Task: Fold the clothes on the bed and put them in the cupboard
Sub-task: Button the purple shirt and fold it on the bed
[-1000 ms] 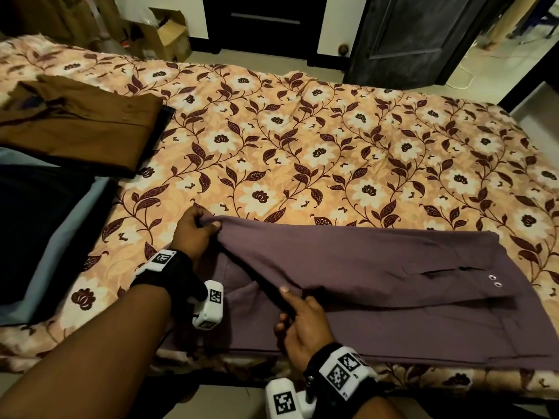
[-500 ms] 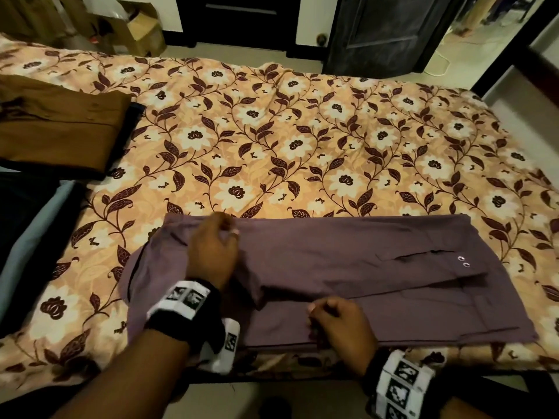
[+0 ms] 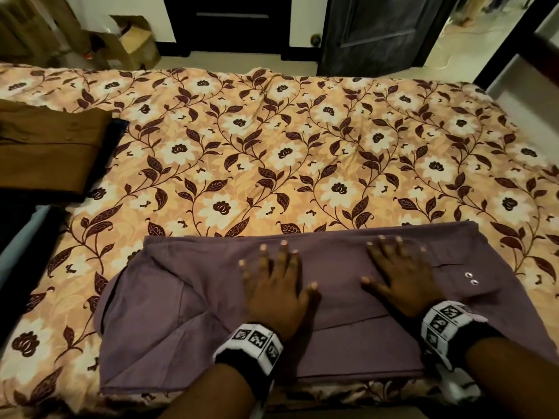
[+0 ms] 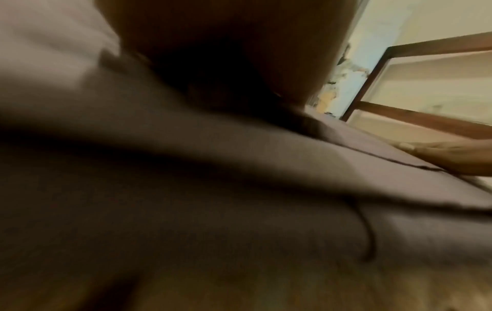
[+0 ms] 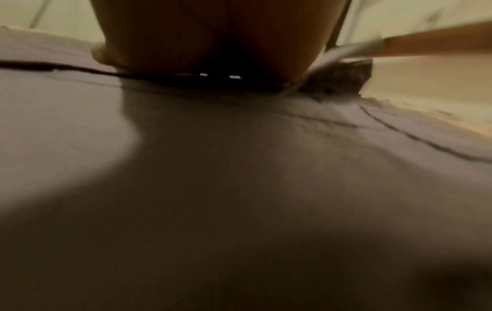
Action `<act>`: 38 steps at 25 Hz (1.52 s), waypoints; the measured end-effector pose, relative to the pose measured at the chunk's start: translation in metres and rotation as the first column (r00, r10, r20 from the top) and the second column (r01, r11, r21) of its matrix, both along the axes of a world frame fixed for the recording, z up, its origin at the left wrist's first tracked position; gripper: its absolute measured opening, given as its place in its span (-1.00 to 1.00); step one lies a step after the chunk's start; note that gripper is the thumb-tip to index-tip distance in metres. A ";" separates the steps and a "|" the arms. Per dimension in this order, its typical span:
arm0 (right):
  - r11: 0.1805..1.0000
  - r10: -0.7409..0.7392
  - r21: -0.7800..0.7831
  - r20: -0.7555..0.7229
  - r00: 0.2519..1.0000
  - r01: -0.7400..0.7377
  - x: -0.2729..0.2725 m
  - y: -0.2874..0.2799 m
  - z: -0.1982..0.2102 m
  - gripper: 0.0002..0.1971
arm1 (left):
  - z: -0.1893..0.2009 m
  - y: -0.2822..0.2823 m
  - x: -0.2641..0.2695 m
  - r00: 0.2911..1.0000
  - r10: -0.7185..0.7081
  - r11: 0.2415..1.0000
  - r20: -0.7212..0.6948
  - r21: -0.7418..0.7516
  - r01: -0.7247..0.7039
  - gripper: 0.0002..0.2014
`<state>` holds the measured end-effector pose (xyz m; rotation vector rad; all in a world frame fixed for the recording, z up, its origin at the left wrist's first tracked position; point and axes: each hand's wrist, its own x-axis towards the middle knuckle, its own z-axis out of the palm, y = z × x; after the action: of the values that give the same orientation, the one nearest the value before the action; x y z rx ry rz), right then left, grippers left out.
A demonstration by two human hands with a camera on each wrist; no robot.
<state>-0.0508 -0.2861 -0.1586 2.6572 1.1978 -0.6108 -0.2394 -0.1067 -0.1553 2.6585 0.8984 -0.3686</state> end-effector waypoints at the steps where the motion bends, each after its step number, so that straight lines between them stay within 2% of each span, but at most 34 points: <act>1: 0.998 0.054 0.028 -0.052 0.997 -0.052 -0.010 0.014 -0.008 -0.09 | 0.000 -0.008 0.015 0.998 -0.064 0.997 -0.001 -0.043 0.064 -0.29; 3: 0.995 0.066 0.074 -0.079 0.995 -0.061 -0.014 0.021 -0.020 -0.13 | -0.011 -0.003 0.025 0.992 -0.123 0.989 -0.035 -0.086 0.119 -0.31; 5: 0.997 -0.037 0.068 -0.035 0.999 0.040 0.012 0.008 -0.022 -0.10 | -0.021 0.044 0.006 0.993 -0.093 0.996 -0.077 -0.006 0.093 -0.29; 8: 0.984 -0.174 -0.020 0.004 0.985 0.175 0.040 -0.008 -0.008 0.08 | -0.010 0.143 -0.067 0.959 0.104 0.978 -0.263 0.202 -0.051 -0.23; 9: 0.984 -0.177 -0.033 0.016 0.984 0.177 0.039 -0.006 -0.006 0.12 | 0.002 0.165 -0.087 0.932 0.202 0.952 -0.301 0.283 -0.116 -0.20; 10: 0.986 -0.162 -0.029 0.038 0.986 0.163 0.031 0.001 -0.002 0.12 | 0.011 0.170 -0.093 0.919 0.283 0.923 -0.273 0.340 -0.183 -0.19; 11: 0.992 -0.122 0.014 0.047 0.991 0.122 0.016 0.010 0.001 0.07 | 0.018 0.158 -0.082 0.941 0.285 0.911 -0.183 0.358 -0.206 -0.21; 12: 0.996 -0.055 0.067 0.015 0.998 0.054 -0.005 0.023 0.001 0.00 | 0.019 0.128 -0.064 0.975 0.219 0.919 -0.047 0.345 -0.190 -0.27; 13: 0.993 0.033 0.118 -0.044 0.999 -0.027 -0.030 0.038 -0.002 -0.05 | 0.013 0.088 -0.043 0.992 0.100 0.955 0.079 0.274 -0.118 -0.33; 14: 0.983 0.126 0.147 -0.104 0.987 -0.110 -0.055 0.050 -0.010 -0.10 | 0.001 0.044 -0.025 0.990 -0.002 0.981 0.139 0.193 -0.025 -0.38; 16: 0.968 0.227 0.145 -0.150 0.962 -0.205 -0.078 0.058 -0.020 -0.13 | -0.018 -0.010 -0.015 0.997 -0.044 0.999 0.058 0.025 0.043 -0.41; 17: 0.969 0.217 0.144 -0.112 0.970 -0.200 -0.068 0.046 -0.026 -0.13 | -0.026 -0.006 -0.019 1.000 0.009 1.000 0.026 0.014 -0.009 -0.41; 20: 0.997 0.069 0.038 0.029 0.997 -0.071 0.001 -0.039 -0.024 -0.08 | -0.034 0.027 -0.044 0.996 0.075 0.997 -0.038 0.025 -0.075 -0.35; 22: 0.999 -0.027 -0.022 0.079 0.996 0.029 0.039 -0.087 -0.006 -0.04 | -0.028 0.036 -0.053 0.990 0.110 0.994 -0.085 0.035 -0.108 -0.34; 24: 0.994 -0.103 0.039 0.093 0.990 0.100 0.055 -0.103 0.007 -0.09 | -0.015 0.022 -0.039 0.991 0.116 0.993 -0.065 0.047 -0.113 -0.39; 25: 0.960 -0.247 0.162 0.111 0.963 0.227 0.059 -0.102 0.011 -0.09 | -0.009 0.008 -0.027 0.997 0.077 0.996 -0.006 0.050 -0.077 -0.39; 26: 0.863 -0.455 0.288 0.088 0.886 0.415 0.064 -0.105 0.015 -0.04 | -0.004 -0.014 -0.011 0.998 -0.014 0.999 0.055 0.043 0.012 -0.36; 27: 0.728 -0.637 0.342 0.017 0.771 0.594 0.073 -0.113 0.014 0.04 | -0.002 -0.037 0.004 0.988 -0.116 0.993 0.104 0.018 0.114 -0.35; 28: 0.622 -0.744 0.315 -0.047 0.666 0.717 0.080 -0.123 0.011 0.15 | -0.005 -0.060 0.018 0.968 -0.212 0.976 0.137 -0.009 0.216 -0.35; 29: 0.545 -0.799 0.278 -0.112 0.591 0.791 0.086 -0.133 0.006 0.21 | -0.011 -0.079 0.031 0.950 -0.274 0.958 0.149 -0.044 0.284 -0.35; 30: 0.491 -0.817 0.266 -0.191 0.545 0.830 0.089 -0.140 0.005 0.18 | -0.018 -0.093 0.040 0.943 -0.309 0.946 0.125 -0.058 0.318 -0.35; 31: 0.454 -0.802 0.279 -0.285 0.525 0.846 0.092 -0.145 0.002 0.03 | -0.024 -0.102 0.045 0.942 -0.324 0.943 0.086 -0.053 0.329 -0.35; 33: 0.341 -0.692 0.285 -0.568 0.444 0.896 0.090 -0.141 0.009 -0.40 | -0.036 -0.105 0.046 0.948 -0.318 0.948 0.032 -0.019 0.318 -0.33; 34: 0.348 -0.622 0.275 -0.648 0.440 0.896 0.090 -0.137 0.013 -0.52 | -0.038 -0.103 0.045 0.949 -0.313 0.949 0.018 -0.027 0.314 -0.33; 35: 0.383 -0.582 0.298 -0.657 0.479 0.874 0.088 -0.134 0.019 -0.60 | -0.038 -0.101 0.045 0.947 -0.320 0.945 0.009 -0.059 0.320 -0.33; 36: 0.425 -0.582 0.351 -0.600 0.549 0.834 0.087 -0.128 0.029 -0.67 | -0.037 -0.098 0.047 0.942 -0.336 0.937 0.010 -0.094 0.335 -0.32; 37: 0.487 -0.602 0.418 -0.475 0.642 0.767 0.085 -0.122 0.040 -0.72 | -0.032 -0.095 0.049 0.934 -0.358 0.928 0.000 -0.115 0.355 -0.31; 38: 0.591 -0.591 0.454 -0.320 0.741 0.667 0.076 -0.111 0.049 -0.72 | -0.032 -0.094 0.048 0.931 -0.366 0.923 -0.011 -0.134 0.361 -0.30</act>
<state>0.0256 -0.3974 -0.1095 3.6314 0.4061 -0.6085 -0.1910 -0.2004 -0.1870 2.6961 0.3662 -0.5410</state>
